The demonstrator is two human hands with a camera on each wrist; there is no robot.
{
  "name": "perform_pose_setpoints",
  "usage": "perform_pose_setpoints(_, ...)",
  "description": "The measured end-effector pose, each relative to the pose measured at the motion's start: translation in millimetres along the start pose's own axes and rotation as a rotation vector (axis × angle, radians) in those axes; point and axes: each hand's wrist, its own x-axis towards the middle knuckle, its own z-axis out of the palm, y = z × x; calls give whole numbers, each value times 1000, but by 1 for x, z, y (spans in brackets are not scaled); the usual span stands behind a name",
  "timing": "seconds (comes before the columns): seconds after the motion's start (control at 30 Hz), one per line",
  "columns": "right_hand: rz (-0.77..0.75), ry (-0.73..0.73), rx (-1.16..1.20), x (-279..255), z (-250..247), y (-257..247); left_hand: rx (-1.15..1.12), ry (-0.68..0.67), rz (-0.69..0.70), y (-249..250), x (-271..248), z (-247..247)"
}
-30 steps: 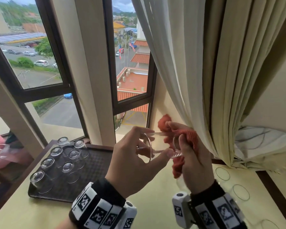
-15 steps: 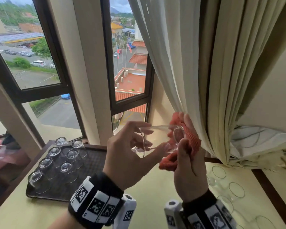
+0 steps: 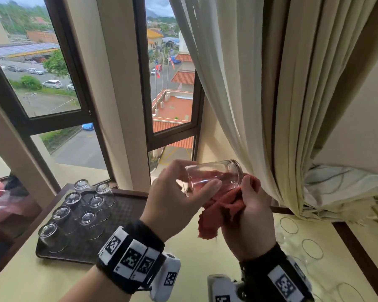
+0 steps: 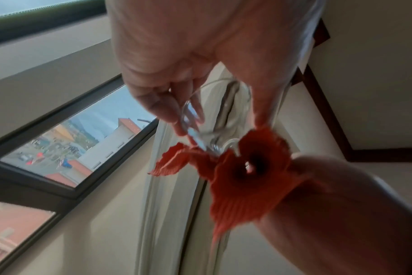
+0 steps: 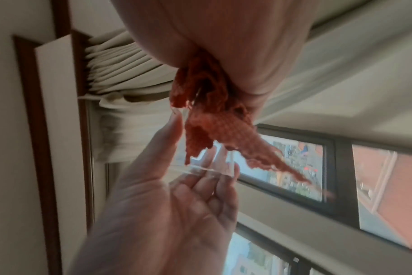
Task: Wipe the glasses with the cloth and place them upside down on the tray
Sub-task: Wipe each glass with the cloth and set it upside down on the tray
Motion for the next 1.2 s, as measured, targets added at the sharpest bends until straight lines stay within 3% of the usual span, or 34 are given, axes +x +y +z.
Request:
perform_pose_setpoints(0.17,-100,39,-369,14,-11,2,-80,-300,-219,2,-7,7)
perform_pose_setpoints(0.37,-172,50,-728,20,-11,2,-322,-434,-422,-2,-11,15)
perform_pose_setpoints(0.57,-73,125,-633,20,-15,-9,-768,-438,-609,-12,-13,11)
perform_pose_setpoints(0.67,-158,163,-543,10,-14,-18,-984,-375,-655,-8,-13,9)
perform_pose_setpoints(0.77,-450,220,-553,-5,-8,-22,-1163,-258,-674,-4,-7,5)
perform_pose_setpoints(0.9,-807,-17,-594,-25,9,-11,-1317,-202,-628,0,-1,3)
perform_pose_setpoints(1.07,-907,-150,-1057,-18,3,11,-1388,-246,-489,5,0,-5)
perform_pose_setpoints(1.2,-823,-370,-1198,-18,5,12,-1206,-249,-356,7,2,-13)
